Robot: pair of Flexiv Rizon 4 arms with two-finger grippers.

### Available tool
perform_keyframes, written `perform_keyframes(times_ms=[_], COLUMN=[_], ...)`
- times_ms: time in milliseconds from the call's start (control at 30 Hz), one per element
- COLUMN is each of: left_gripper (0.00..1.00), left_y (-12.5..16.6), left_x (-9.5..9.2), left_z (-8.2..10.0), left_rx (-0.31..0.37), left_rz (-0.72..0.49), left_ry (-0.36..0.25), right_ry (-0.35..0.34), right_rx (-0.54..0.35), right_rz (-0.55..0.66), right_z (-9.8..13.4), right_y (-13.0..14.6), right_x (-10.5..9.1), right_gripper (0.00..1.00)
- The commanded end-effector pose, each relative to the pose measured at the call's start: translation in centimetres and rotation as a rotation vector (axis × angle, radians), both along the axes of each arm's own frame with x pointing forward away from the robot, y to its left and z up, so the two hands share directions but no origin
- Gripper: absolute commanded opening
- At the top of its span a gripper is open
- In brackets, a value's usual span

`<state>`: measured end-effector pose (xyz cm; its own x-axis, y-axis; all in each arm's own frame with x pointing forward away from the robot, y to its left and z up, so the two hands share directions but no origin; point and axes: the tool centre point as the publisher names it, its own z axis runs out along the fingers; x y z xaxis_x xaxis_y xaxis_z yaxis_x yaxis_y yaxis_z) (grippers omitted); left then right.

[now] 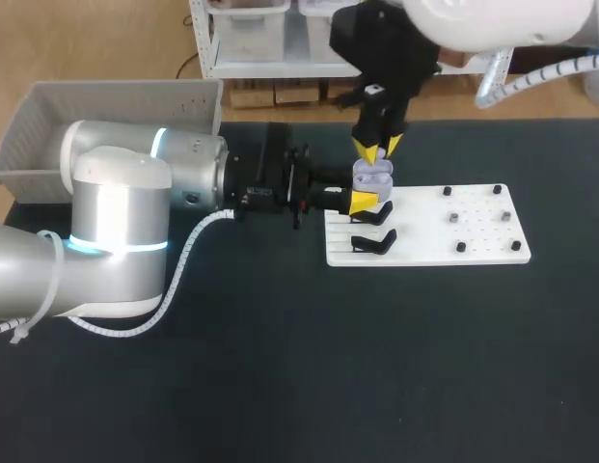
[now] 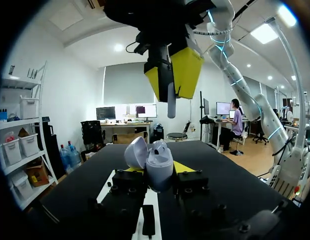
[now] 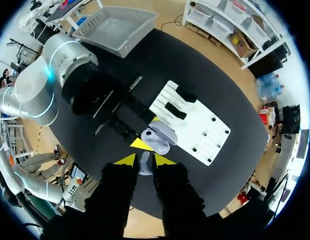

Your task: Pick up each earbud case from the left stands, insert the matching earbuds, close the lid, and place the case in the box.

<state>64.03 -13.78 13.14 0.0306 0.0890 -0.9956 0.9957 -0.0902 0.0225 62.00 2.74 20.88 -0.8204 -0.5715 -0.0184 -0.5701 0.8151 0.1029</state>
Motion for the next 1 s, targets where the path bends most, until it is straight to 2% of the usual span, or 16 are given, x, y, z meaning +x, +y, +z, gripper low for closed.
perform_keyframes(times_ms=[33,500,1000], left_gripper=[0.0,0.0,0.0], left_y=[0.0,0.0,0.0], left_x=[-0.1,-0.1,-0.1], left_z=[-0.1,-0.1,-0.1], left_rx=[-0.003,-0.003,-0.003], left_rz=[0.004,0.004,0.004], left_ry=[-0.003,-0.003,-0.003], right_ry=[0.012,0.032,0.04], right_rx=[-0.012,-0.015,-0.009], right_rz=[0.004,0.006,0.005], right_z=[-0.5,-2.1,-2.8], right_y=[0.6,0.8,0.9], right_x=[0.3,0.7,1.1], right_gripper=[0.0,0.0,0.0])
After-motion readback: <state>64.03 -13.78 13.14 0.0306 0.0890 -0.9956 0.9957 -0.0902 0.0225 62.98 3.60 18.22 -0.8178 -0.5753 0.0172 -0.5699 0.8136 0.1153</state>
